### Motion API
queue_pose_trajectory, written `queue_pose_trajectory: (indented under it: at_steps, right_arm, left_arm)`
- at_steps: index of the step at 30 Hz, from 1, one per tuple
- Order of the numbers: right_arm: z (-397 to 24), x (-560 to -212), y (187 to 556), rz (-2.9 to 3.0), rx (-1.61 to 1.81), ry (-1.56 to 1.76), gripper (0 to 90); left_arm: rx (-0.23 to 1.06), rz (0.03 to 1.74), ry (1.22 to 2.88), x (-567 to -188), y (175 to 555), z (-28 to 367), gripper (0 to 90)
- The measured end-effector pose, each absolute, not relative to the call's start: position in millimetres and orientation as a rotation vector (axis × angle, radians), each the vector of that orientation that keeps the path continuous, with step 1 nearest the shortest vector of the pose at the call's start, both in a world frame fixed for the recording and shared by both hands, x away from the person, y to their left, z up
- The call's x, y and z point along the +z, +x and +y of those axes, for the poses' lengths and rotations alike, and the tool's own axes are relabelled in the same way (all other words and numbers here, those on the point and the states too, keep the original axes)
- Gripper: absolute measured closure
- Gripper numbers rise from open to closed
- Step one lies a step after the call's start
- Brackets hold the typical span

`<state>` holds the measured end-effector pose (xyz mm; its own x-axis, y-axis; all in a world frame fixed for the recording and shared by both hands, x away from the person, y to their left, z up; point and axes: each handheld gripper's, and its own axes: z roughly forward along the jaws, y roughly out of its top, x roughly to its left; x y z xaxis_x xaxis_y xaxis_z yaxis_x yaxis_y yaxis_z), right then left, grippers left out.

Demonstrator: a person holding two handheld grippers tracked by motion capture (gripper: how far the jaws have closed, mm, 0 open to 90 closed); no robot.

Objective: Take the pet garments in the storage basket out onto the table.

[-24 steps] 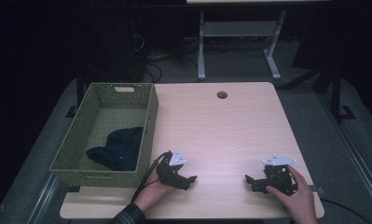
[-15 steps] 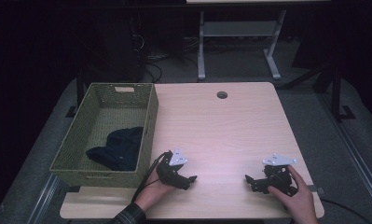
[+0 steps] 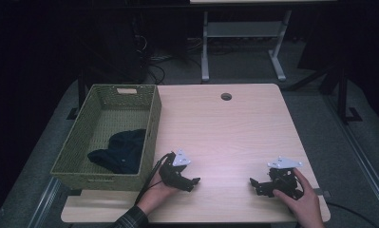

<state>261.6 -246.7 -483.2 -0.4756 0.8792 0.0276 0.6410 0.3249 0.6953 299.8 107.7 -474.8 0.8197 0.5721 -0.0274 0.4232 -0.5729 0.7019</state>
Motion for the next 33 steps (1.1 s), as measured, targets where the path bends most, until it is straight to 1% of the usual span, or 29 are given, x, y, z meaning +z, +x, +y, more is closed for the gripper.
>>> queue_pose_trajectory:
  at_steps: [25, 33]
  right_arm:
    - [-247, -483, 262, 2.245, 0.932, 1.347, 0.0]
    - [-247, -483, 262, 2.248, 0.934, 1.342, 0.0]
  left_arm:
    - [0.218, 0.749, 2.235, -458, 303, 113, 13.5]
    - [0.225, 0.738, 2.247, -452, 303, 112, 13.5]
